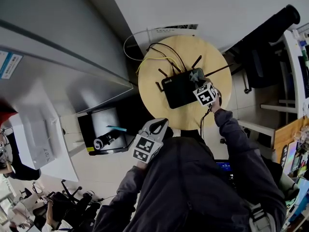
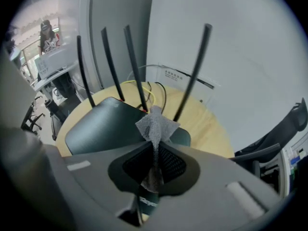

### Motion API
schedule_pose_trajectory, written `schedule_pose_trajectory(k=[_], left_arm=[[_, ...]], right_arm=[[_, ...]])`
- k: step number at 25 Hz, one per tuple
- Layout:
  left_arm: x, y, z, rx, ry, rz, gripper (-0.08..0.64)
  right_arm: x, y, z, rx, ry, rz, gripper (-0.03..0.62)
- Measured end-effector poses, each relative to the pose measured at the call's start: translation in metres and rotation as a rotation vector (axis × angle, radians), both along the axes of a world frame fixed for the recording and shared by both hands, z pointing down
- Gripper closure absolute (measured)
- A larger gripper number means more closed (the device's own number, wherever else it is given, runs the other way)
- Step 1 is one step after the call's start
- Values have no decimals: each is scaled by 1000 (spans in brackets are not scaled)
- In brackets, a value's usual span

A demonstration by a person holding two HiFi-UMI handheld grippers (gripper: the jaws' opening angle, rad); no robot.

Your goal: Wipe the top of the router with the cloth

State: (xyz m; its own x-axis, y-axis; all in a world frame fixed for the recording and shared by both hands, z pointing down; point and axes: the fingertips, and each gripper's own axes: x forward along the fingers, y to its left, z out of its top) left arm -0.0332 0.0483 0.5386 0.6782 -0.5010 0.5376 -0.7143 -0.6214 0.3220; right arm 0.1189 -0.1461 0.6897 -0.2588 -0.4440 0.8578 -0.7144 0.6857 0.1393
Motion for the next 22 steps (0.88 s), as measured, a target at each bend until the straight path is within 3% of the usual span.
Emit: schedule_pose_trajectory(k=[7,12,16,22], left_arm=[[0,3,-3,18,4,23,560],[-7,8,-3,0,-4,20,560],[-11,8,-1,14,-1,12,560],[-8,8,-3,9,1,22,560]], right_arm=[[-101,53,-6,-21,-80,-172,565],[-147,84,5,-69,-91,-241,565],[-153,90,13,-61,-60,-267,565],[-130,84,13,-63,-46,-248,565]])
